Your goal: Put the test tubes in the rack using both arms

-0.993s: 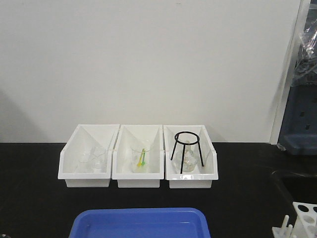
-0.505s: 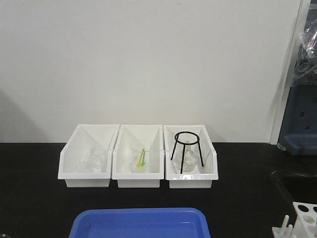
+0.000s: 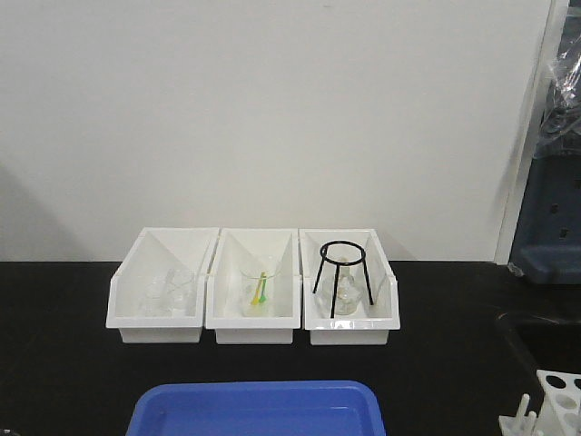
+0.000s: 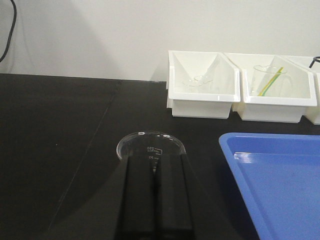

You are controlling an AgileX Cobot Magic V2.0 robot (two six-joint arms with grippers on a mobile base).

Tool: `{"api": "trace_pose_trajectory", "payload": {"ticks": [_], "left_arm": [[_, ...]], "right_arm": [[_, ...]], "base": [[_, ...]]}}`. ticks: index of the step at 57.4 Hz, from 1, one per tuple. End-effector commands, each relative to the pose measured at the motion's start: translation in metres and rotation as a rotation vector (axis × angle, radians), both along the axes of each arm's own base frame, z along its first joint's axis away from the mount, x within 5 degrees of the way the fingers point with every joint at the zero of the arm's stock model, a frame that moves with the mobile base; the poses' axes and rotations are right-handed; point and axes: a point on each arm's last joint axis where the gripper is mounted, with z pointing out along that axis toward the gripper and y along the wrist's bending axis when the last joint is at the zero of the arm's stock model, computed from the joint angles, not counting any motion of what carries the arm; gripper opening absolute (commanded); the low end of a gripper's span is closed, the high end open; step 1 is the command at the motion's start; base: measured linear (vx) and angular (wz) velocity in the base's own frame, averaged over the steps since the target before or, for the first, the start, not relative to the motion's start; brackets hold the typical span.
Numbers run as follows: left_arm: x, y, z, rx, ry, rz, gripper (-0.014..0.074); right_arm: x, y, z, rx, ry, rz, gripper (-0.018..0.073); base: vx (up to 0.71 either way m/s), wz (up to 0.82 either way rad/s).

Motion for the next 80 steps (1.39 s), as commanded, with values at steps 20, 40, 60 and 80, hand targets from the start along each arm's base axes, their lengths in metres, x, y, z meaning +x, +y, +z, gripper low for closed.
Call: {"api": "trace_pose_trajectory", "payload": {"ticks": [20,40,60,80], "left_arm": [[-0.001,0.0,0.016,-0.007,-0.113,-0.003,-0.0003],[-0.001,0.0,0.016,-0.007,-0.113,-0.003,-0.0003],[-0.001,0.0,0.016,-0.007,-0.113,-0.003,-0.0003],[-0.001,0.0,0.016,-0.006,-0.113,-0.003,-0.0003]], "right_arm": [[-0.03,-0.001,0.005,0.017,-0.053,-0.035,0.0507],[-0.062,0.001,-0.087,0.04,-0.237,-0.03,0.0108],[-0.062,0.007,-0.15,0.008,-0.157,0.06,-0.0009],[-0.062,0.011,-0.15,-0.003,-0.158,0.139,-0.0008]], "base": [[0.0,0.0],[0.0,0.0],[0.0,0.0],[0.0,0.0]]}}
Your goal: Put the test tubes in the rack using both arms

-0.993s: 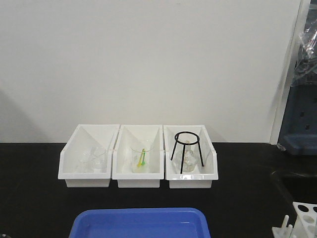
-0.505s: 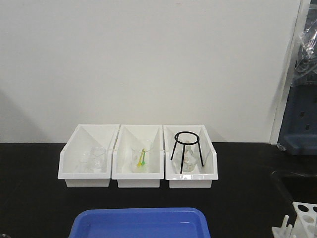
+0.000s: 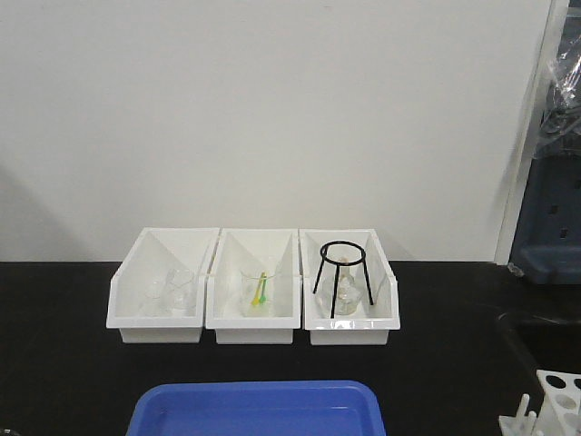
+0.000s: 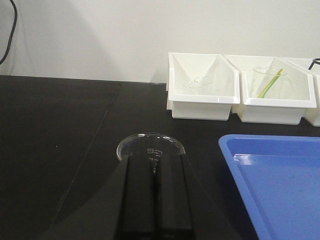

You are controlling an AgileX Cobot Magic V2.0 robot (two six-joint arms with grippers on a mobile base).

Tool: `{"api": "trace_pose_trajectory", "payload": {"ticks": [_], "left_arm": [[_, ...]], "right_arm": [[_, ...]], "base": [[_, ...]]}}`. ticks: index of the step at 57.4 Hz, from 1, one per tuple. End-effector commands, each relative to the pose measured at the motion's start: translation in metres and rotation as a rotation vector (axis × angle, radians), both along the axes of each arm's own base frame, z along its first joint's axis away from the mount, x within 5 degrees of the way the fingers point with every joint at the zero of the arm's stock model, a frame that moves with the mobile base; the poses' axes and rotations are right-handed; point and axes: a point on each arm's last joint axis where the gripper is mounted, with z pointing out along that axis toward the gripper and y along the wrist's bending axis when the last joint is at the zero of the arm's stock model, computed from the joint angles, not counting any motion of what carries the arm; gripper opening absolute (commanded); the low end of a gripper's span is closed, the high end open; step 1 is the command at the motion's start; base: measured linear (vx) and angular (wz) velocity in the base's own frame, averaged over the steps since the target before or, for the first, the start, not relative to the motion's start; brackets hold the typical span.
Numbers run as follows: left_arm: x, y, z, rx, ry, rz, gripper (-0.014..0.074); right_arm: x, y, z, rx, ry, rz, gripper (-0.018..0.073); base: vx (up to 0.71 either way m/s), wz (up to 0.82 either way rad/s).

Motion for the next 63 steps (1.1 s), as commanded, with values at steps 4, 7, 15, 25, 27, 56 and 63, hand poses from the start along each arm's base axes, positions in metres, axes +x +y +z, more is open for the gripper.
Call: {"api": "trace_pose_trajectory", "payload": {"ticks": [4,7,15,25,27,56,63], "left_arm": [[-0.001,-0.0003,0.016,-0.007,-0.107,-0.003,-0.0003],[-0.001,-0.0003,0.016,-0.007,-0.107,-0.003,-0.0003],[-0.001,-0.0003,0.016,-0.007,-0.107,-0.003,-0.0003],[-0.001,-0.0003,0.016,-0.007,-0.107,-0.003,-0.0003],[-0.001,-0.0003,0.016,-0.007,-0.107,-0.003,-0.0003],[-0.001,-0.0003,0.016,-0.007,-0.107,-0.003,-0.0003],[-0.001,-0.0003,0.016,-0.007,-0.107,-0.003,-0.0003]], "right_arm": [[-0.0003,0.0004,0.0042,-0.001,-0.087,0.005,-0.0008],[-0.0002,0.0004,0.0042,-0.001,-0.086,0.005,-0.0008],[-0.0002,0.0004,0.0042,-0.001,-0.086,0.005,-0.0008],[-0.0002,0.0004,0.0042,-0.001,-0.086,0.005,-0.0008],[-0.0002,0.0004,0.0042,-0.001,-0.086,0.005,-0.0008],[-0.0002,0.0004,0.0042,-0.001,-0.086,0.005,-0.0008],[-0.0002,0.0004,0.0042,-0.001,-0.086,0.005,-0.0008]], "base": [[0.0,0.0],[0.0,0.0],[0.0,0.0],[0.0,0.0],[0.0,0.0],[0.0,0.0],[0.0,0.0]]}}
